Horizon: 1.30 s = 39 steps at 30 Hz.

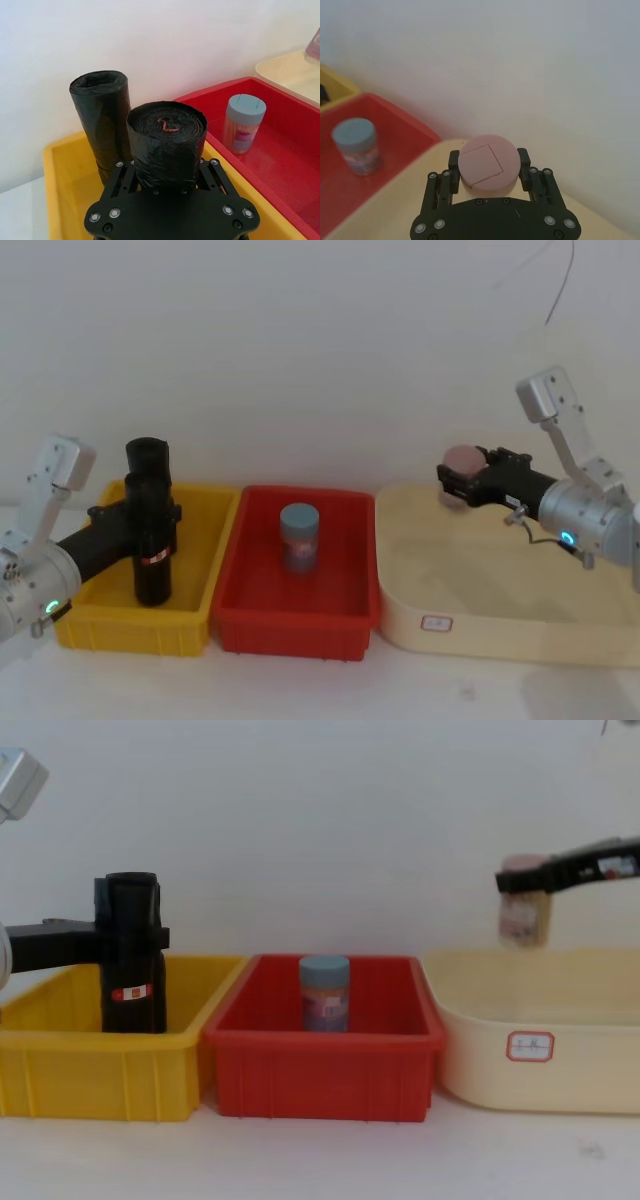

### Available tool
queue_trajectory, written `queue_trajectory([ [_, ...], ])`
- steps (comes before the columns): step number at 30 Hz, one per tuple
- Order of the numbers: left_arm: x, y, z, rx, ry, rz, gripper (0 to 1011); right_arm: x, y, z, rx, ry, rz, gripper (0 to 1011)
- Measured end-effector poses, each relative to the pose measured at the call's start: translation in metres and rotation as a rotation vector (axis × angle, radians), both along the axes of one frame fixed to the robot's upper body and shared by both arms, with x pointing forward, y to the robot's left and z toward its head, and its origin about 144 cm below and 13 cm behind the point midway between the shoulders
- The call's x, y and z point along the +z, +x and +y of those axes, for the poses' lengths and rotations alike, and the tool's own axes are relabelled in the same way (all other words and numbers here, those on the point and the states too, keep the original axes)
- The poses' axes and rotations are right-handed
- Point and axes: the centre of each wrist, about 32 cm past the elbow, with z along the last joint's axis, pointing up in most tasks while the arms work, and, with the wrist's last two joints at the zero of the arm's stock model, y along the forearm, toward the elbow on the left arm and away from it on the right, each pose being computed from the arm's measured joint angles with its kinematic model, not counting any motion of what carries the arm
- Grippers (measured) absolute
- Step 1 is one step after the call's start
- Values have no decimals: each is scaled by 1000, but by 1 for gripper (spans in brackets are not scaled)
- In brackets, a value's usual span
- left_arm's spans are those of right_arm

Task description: Pick up the garbage bag with the one hand and transfer it to the other hand.

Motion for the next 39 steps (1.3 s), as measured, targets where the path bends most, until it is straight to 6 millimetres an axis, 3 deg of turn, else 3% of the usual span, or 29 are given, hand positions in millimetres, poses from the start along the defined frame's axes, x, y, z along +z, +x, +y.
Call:
queue_trajectory([
  [10,0,0,0,0,0,0,435,-18,6,-14,-42,34,47,655],
  [19,0,0,0,0,0,0,435,-27,7,-20,-54,54,66,911],
  [24,0,0,0,0,0,0,435,-30,7,-22,-58,59,72,1002],
  [39,0,0,0,0,0,0,435,-34,7,-25,-63,68,81,999],
])
